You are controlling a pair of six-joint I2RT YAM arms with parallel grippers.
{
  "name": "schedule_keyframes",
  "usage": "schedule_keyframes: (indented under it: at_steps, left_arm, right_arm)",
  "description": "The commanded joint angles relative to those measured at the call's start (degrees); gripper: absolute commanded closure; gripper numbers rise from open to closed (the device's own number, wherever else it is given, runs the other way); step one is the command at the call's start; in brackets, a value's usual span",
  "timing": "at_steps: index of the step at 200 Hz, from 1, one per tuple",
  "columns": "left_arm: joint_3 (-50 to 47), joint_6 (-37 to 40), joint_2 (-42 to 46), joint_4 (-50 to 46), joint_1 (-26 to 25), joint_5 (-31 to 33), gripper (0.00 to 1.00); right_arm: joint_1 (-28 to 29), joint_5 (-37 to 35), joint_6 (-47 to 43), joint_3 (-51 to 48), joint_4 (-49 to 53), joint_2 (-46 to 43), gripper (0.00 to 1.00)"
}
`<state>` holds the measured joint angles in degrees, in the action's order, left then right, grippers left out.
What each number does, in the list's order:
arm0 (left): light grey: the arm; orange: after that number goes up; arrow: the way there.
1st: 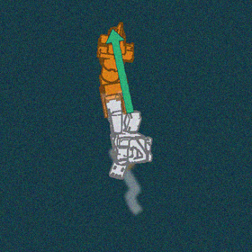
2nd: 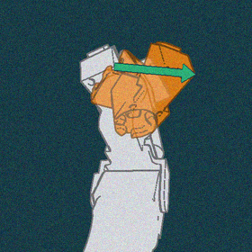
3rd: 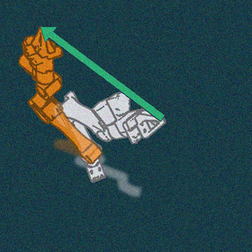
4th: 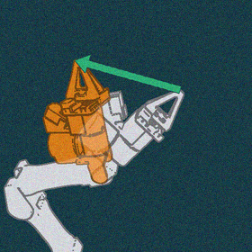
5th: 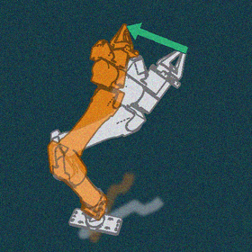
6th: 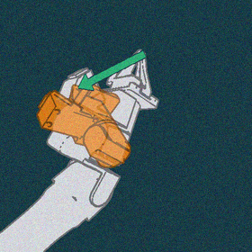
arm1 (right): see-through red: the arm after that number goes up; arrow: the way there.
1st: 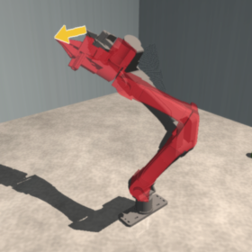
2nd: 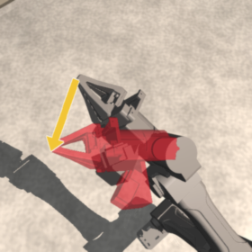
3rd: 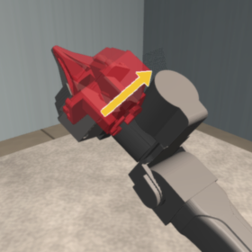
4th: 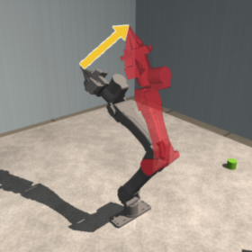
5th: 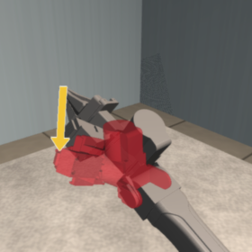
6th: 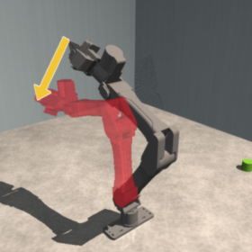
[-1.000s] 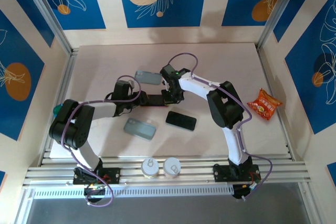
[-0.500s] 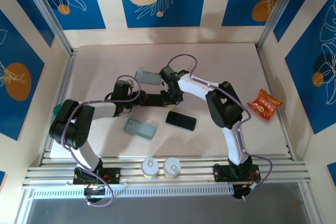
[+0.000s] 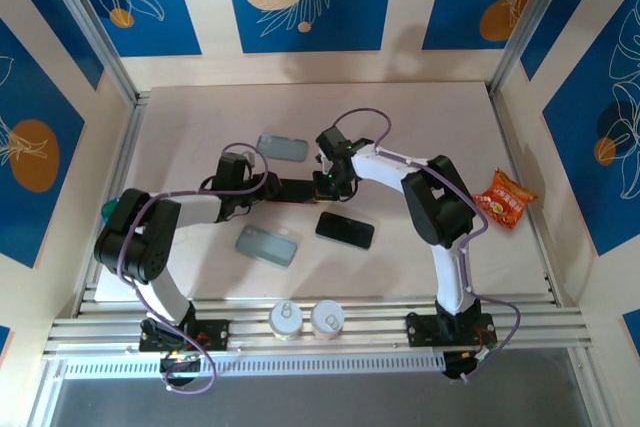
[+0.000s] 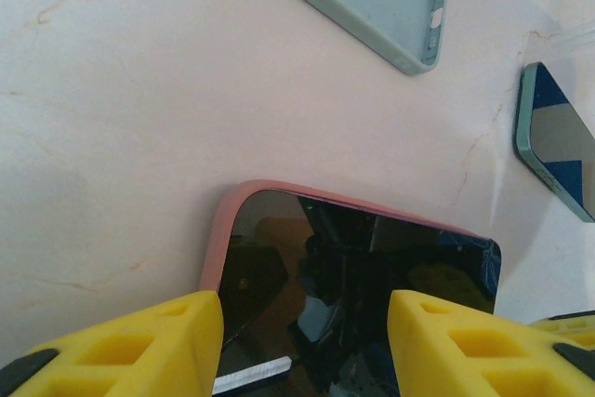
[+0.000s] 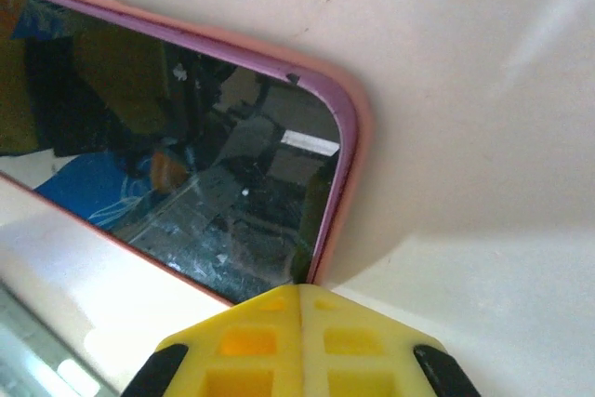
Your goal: Put the phone into the phone case
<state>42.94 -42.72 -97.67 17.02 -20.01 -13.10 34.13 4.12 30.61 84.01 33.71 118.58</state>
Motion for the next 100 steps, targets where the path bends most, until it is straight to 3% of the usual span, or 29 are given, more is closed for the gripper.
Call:
schedule_keyframes:
  at_steps: [1, 43, 100]
  left_arm:
    - [1.2, 2.0, -0.3, -4.3, -0.5, -0.2, 0.49]
    - [1.3, 1.5, 0.5, -4.2, 0.0, -0.1, 0.49]
    - [2.0, 0.8, 0.9, -3.5, 0.6, -1.8, 0.49]
  right_arm:
    - [-0.7, 8.6, 0.0, 1.4, 3.6, -0.9, 1.00]
    - [-1.9, 3.0, -5.4, 11.6, 9.9, 0.9, 1.00]
    - [-1.8, -1.0, -7.2, 16.3, 10.8, 6.0, 1.00]
